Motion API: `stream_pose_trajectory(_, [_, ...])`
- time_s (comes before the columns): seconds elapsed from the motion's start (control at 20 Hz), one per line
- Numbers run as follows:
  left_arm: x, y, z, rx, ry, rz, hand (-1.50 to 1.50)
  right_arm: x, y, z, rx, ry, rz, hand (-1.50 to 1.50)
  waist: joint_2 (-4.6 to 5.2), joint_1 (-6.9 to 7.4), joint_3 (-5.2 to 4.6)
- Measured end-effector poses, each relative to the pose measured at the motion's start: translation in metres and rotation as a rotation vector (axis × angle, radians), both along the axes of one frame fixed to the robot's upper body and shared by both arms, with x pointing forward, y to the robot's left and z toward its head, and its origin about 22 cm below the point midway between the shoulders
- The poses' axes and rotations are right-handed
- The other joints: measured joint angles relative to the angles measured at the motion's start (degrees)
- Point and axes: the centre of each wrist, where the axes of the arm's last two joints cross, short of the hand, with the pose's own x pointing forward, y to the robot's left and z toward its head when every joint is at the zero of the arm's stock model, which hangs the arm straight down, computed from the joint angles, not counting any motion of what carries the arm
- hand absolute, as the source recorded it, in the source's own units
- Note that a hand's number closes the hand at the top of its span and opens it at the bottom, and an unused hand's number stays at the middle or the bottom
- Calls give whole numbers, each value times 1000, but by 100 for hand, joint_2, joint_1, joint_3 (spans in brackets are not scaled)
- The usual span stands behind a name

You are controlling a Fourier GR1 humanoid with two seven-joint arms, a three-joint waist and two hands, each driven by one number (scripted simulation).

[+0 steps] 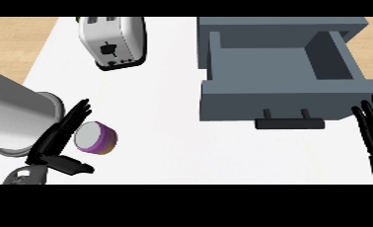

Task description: Pick up the can, place it into the drawer and close the drawer

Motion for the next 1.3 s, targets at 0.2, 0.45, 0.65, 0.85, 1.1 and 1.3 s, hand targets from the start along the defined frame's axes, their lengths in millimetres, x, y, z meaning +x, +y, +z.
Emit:
stream_pose_trajectory(0.2, [7, -7, -4, -5, 3, -3, -150, 1, -7, 5, 1, -3, -3, -150, 1, -1, -1])
stream_pose_trajectory(0.45, [15, -14, -6, -14, -3, -8, -150, -2, -3, 6, 8, -9, -6, -150, 0, -6, -1])
stream_pose_trajectory(0.65, [21, -27, -6, -28, 0, -21, -150, -1, -3, 2, 8, -8, -5, -150, -2, 4, 1])
stream_pose_trajectory(0.85, [20, -36, -9, -28, -2, -40, -150, -6, -1, 4, 10, -6, -10, -150, -5, 8, 3])
stream_pose_trajectory(1.1, [24, -47, -10, -40, -5, -72, -150, -5, -5, 5, 10, -3, -6, -150, -4, 7, 2])
stream_pose_trajectory(1.3, [27, -52, -10, -53, -16, -88, 150, -7, -5, 14, 10, -9, -5, -150, -5, 7, 2])
